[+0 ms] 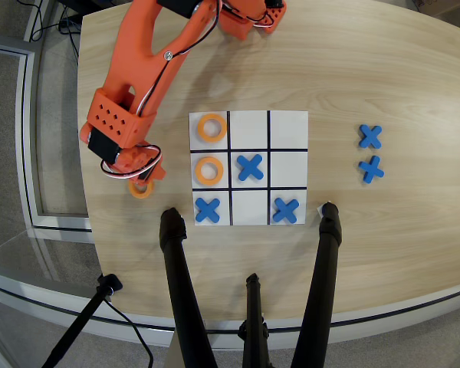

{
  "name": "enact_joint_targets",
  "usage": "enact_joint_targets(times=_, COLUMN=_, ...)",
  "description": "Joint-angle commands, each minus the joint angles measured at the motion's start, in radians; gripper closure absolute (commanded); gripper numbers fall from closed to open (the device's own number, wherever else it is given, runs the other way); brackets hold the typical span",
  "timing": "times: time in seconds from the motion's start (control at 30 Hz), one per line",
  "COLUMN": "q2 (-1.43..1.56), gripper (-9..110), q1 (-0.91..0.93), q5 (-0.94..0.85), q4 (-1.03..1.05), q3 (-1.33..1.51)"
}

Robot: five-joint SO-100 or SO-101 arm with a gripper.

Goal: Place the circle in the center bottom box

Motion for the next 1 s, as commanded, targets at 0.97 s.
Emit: enact_joint_targets(times=0.97, q2=-0.161, gripper=81, q1=0.044, q5=-0.063, q4=-0.011, q3=-0.144)
